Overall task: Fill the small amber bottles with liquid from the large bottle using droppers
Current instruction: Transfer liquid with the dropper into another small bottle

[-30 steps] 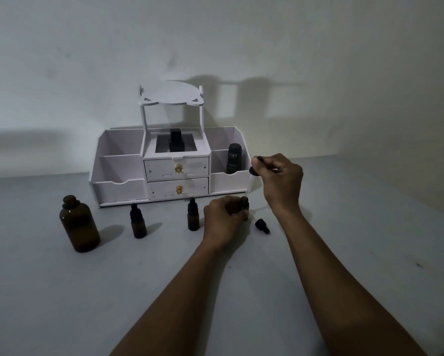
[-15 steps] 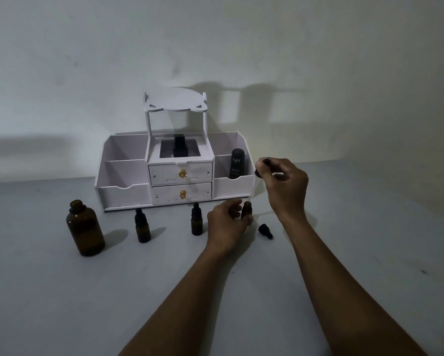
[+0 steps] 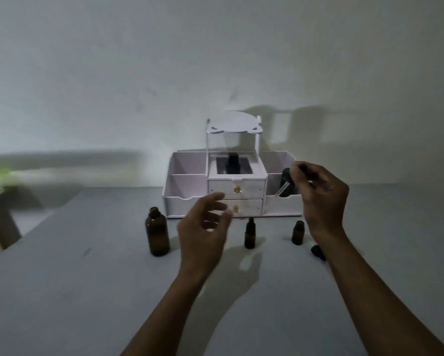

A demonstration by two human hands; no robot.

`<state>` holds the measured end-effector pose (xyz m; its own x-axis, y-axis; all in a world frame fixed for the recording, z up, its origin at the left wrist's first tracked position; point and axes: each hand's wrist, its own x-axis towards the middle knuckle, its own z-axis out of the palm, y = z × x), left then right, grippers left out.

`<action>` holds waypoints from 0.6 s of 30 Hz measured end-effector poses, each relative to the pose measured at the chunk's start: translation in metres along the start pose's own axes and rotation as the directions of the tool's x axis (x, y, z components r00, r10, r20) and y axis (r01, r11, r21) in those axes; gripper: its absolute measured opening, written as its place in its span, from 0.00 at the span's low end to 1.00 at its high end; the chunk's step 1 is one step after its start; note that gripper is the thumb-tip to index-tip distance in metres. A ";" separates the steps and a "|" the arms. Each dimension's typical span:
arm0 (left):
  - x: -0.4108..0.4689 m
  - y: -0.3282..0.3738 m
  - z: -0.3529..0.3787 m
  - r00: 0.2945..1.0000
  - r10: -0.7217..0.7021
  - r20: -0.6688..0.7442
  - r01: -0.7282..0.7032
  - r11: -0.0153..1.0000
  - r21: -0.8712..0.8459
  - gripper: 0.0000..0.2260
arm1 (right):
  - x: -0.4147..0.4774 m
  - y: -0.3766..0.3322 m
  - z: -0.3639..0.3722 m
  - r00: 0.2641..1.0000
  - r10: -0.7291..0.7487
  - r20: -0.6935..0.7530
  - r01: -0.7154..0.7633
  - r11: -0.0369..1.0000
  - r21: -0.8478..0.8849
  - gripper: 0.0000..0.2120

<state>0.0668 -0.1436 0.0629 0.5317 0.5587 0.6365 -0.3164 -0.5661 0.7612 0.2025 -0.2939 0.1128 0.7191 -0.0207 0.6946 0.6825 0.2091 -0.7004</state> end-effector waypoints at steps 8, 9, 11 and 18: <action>0.023 -0.063 -0.118 0.939 -0.167 -0.300 0.193 0.979 0.060 0.14 | -0.017 -0.039 0.100 0.984 0.086 0.154 -0.114 0.976 0.185 0.04; 0.022 -0.073 -0.126 0.939 -0.229 -0.257 0.247 0.968 0.039 0.15 | -0.020 -0.042 0.112 0.979 0.094 0.181 -0.130 0.971 0.199 0.05; 0.019 -0.087 -0.135 0.930 -0.336 -0.151 0.336 0.941 -0.024 0.17 | -0.027 -0.043 0.132 0.967 0.114 0.229 -0.162 0.966 0.203 0.04; 0.018 -0.090 -0.136 0.900 -0.411 0.147 0.430 0.891 -0.142 0.19 | -0.048 -0.031 0.166 0.940 0.142 0.309 -0.196 0.969 0.151 0.05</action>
<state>-0.0020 -0.0001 0.0224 0.7236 0.6466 0.2415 -0.1646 -0.1782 0.9701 0.1252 -0.1376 0.1287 0.7328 0.3128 0.6042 0.5004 0.3540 -0.7901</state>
